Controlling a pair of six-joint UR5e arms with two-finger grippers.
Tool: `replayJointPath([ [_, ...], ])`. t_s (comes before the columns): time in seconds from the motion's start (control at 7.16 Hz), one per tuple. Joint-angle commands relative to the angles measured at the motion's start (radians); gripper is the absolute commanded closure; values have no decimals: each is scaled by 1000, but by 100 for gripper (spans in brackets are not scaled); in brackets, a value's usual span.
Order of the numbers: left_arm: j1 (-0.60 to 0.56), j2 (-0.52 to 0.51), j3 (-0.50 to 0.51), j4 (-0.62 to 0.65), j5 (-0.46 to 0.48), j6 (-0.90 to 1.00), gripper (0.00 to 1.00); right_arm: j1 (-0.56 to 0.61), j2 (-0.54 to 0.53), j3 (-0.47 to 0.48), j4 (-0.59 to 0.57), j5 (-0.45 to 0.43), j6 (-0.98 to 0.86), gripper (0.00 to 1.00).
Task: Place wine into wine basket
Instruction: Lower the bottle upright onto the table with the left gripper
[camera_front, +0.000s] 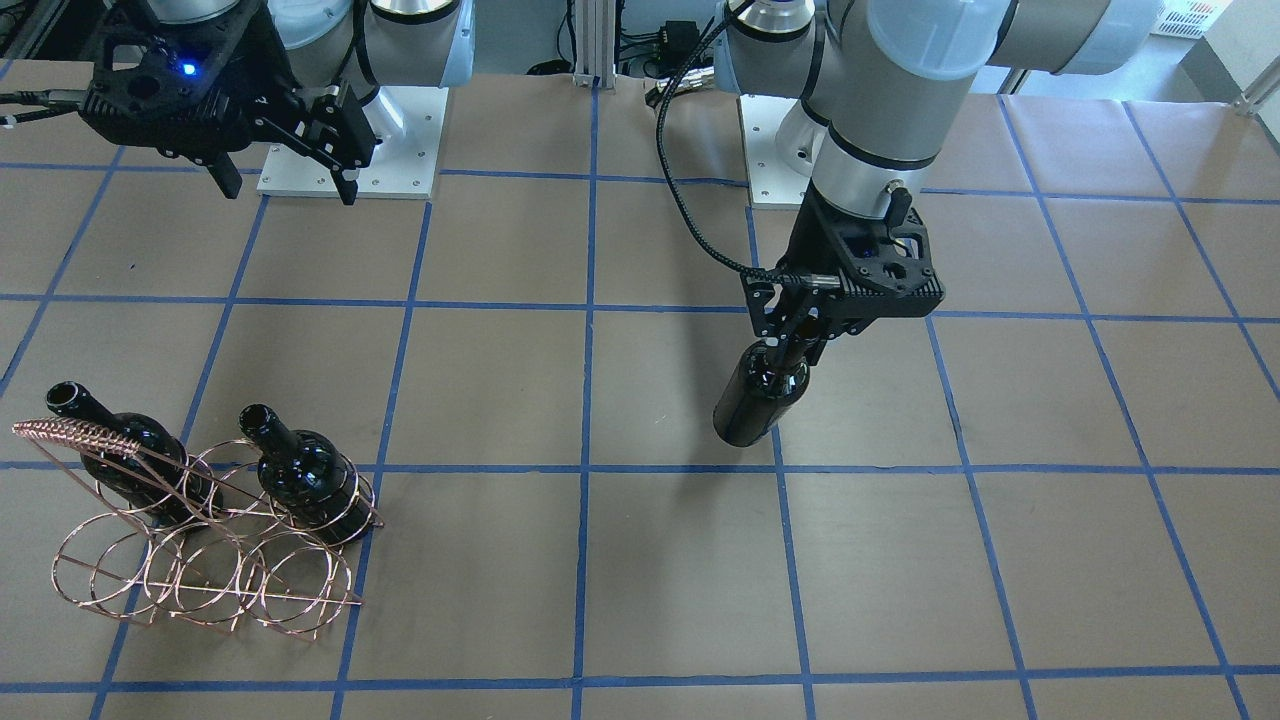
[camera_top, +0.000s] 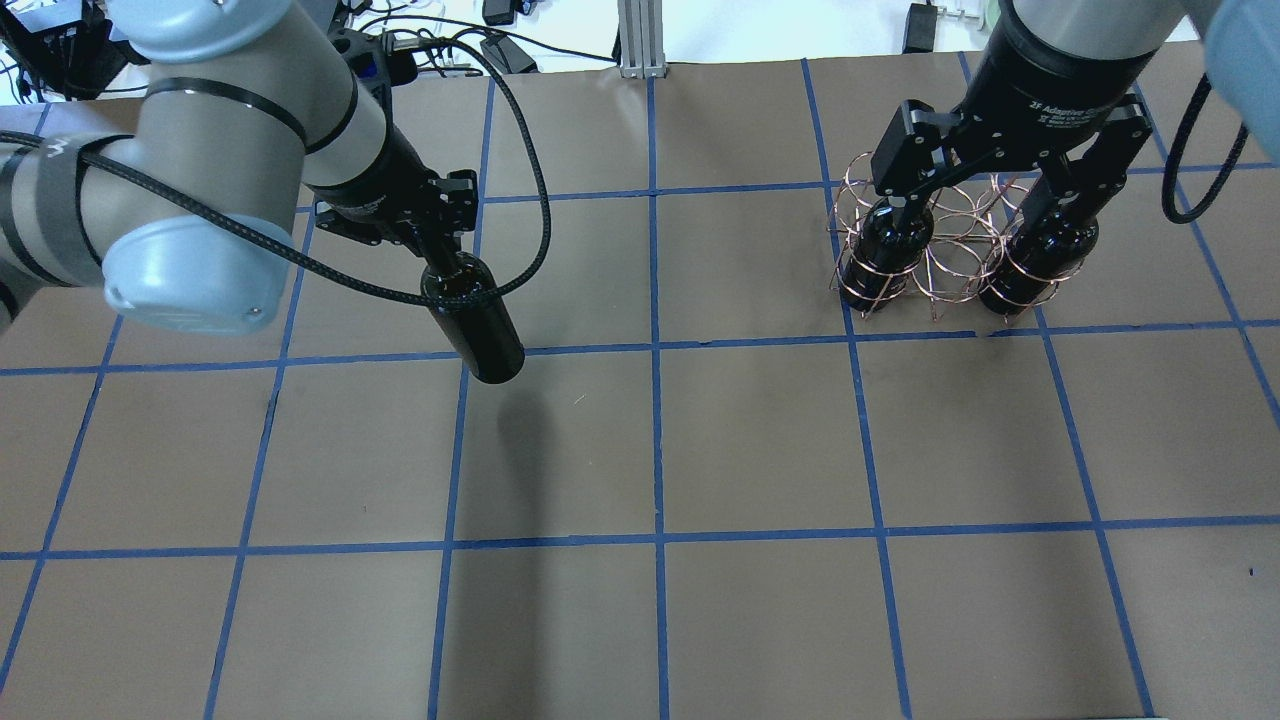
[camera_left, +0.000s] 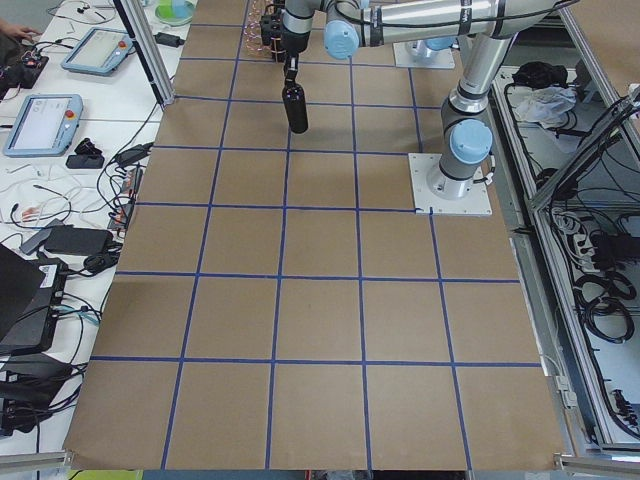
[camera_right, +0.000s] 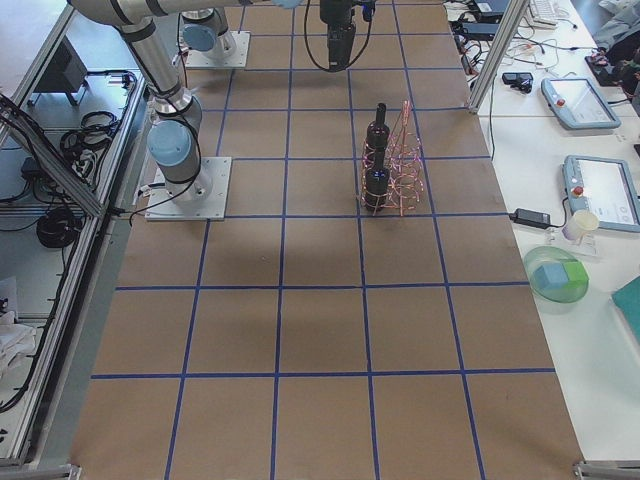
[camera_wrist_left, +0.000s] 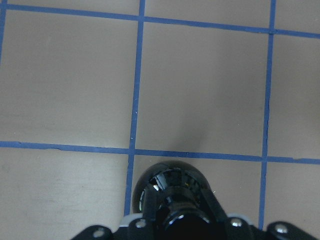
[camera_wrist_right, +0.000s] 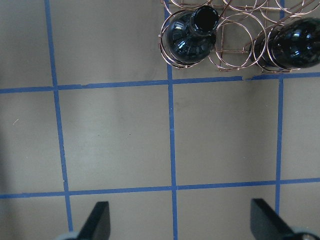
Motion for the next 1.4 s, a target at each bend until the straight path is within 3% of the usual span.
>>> replayJointPath([
  [0.0,-50,-2,-33,50,0,-47,100,0,0,0,-1,6,0,0],
  [1.26,-94,-11,-68,11,6,-45,100,0,0,0,1,4,2,0],
])
